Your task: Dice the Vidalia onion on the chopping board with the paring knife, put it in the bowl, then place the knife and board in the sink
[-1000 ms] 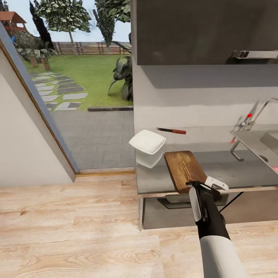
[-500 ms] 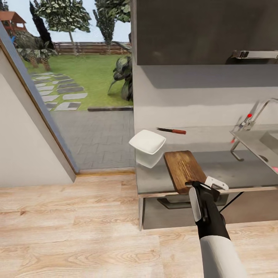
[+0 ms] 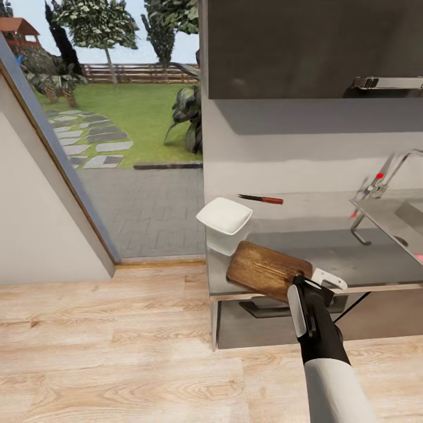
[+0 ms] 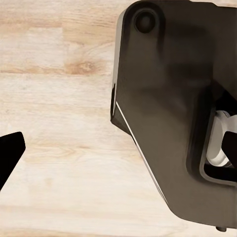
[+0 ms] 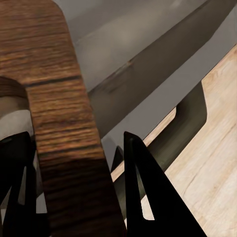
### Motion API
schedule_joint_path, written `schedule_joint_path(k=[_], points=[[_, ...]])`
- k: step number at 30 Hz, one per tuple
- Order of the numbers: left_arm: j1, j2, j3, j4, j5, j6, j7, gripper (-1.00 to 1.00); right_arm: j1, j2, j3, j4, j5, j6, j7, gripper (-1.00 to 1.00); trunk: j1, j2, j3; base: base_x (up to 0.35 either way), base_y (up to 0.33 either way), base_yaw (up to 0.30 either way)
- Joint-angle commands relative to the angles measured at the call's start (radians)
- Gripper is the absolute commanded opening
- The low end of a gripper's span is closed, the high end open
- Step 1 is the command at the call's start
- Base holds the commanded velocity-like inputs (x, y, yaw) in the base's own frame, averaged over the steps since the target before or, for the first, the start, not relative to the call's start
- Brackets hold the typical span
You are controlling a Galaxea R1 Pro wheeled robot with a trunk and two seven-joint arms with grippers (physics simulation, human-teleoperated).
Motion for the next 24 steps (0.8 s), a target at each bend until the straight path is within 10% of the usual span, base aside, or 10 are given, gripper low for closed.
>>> schedule_joint_path(k=[1,24], points=[[0.0,0.0,0.001,-0.001,0.001,-0.001,-0.001,1.0,0.0,0.0,-0.001,0.009,-0.012,0.012,-0.006,-1.0,0.001,-0.001,-0.002,0.0,0.0,0.0],[0.0,0.0,0.001,-0.001,0.001,0.0,-0.001,1.0,0.0,0.0,-0.002,-0.004,-0.011,0.017,-0.008,-1.0,0.001,-0.001,0.014,0.0,0.0,-0.026]])
